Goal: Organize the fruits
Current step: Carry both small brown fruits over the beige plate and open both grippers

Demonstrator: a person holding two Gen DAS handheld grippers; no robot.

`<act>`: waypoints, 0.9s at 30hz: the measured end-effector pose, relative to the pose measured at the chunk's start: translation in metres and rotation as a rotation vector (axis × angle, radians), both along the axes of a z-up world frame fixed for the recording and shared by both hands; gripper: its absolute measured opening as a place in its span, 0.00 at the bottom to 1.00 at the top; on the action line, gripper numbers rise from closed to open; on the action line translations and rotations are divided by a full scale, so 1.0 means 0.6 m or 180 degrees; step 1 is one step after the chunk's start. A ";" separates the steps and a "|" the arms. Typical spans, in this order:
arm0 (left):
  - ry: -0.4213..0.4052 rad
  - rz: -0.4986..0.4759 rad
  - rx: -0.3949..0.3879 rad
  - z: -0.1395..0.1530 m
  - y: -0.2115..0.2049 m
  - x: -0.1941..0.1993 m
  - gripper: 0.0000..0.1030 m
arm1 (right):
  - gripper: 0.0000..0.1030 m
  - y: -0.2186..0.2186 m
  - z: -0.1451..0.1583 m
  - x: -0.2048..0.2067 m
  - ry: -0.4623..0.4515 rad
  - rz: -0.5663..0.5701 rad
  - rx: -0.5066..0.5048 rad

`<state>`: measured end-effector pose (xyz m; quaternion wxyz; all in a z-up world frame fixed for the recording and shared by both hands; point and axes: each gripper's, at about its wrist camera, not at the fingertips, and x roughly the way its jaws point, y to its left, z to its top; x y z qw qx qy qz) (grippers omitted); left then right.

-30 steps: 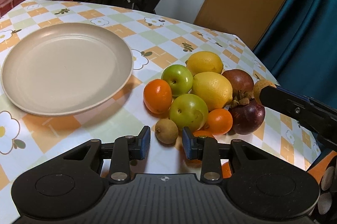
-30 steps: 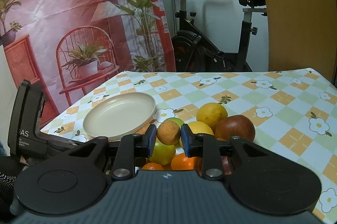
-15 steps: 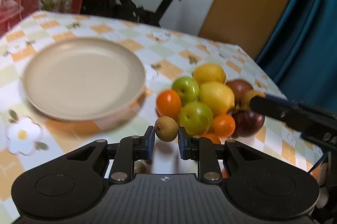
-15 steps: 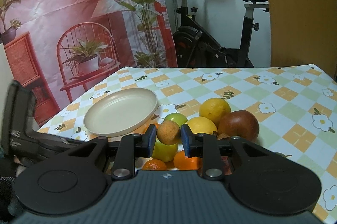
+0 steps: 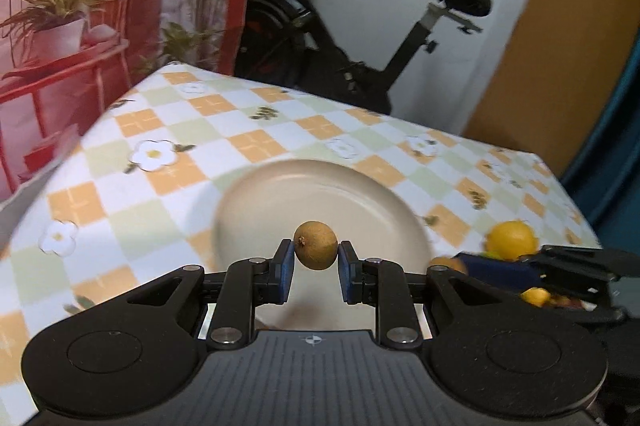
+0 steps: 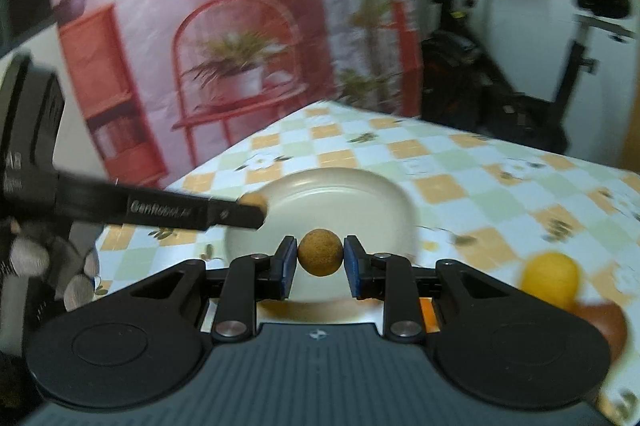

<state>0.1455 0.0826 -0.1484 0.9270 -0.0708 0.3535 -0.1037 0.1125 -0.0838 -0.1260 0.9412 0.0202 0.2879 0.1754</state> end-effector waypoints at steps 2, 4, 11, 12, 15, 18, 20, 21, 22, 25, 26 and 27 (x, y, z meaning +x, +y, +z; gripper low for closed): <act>0.0053 0.0036 0.0020 -0.004 0.015 0.019 0.24 | 0.27 0.033 -0.014 0.030 0.0076 0.0106 -0.0052; 0.0108 0.0073 -0.0010 -0.010 0.030 0.029 0.24 | 0.27 0.061 -0.031 0.059 0.0174 0.0176 -0.0061; 0.0199 0.0009 0.0078 -0.030 0.047 0.046 0.24 | 0.27 0.118 -0.064 0.119 0.0332 0.0271 -0.0148; 0.0198 0.0002 0.0072 -0.031 0.049 0.046 0.24 | 0.27 0.122 -0.066 0.122 0.0346 0.0289 -0.0164; 0.0201 -0.0009 0.0072 -0.034 0.052 0.047 0.24 | 0.27 0.130 -0.074 0.129 0.0382 0.0318 -0.0202; 0.0212 -0.0043 0.0112 -0.039 0.048 0.049 0.24 | 0.27 0.133 -0.079 0.134 0.0405 0.0313 -0.0193; 0.0222 -0.0068 0.0147 -0.042 0.045 0.049 0.24 | 0.27 0.135 -0.081 0.135 0.0410 0.0331 -0.0184; 0.0229 -0.0075 0.0159 -0.044 0.044 0.049 0.24 | 0.27 0.136 -0.082 0.136 0.0412 0.0339 -0.0184; 0.0239 -0.0079 0.0167 -0.045 0.043 0.049 0.24 | 0.27 0.137 -0.083 0.136 0.0418 0.0345 -0.0184; 0.0267 -0.0096 0.0180 -0.048 0.041 0.049 0.24 | 0.27 0.139 -0.087 0.136 0.0436 0.0353 -0.0184; 0.0284 -0.0105 0.0189 -0.050 0.040 0.049 0.24 | 0.27 0.139 -0.088 0.137 0.0441 0.0354 -0.0181; 0.0296 -0.0108 0.0198 -0.051 0.040 0.049 0.24 | 0.27 0.139 -0.089 0.137 0.0446 0.0353 -0.0182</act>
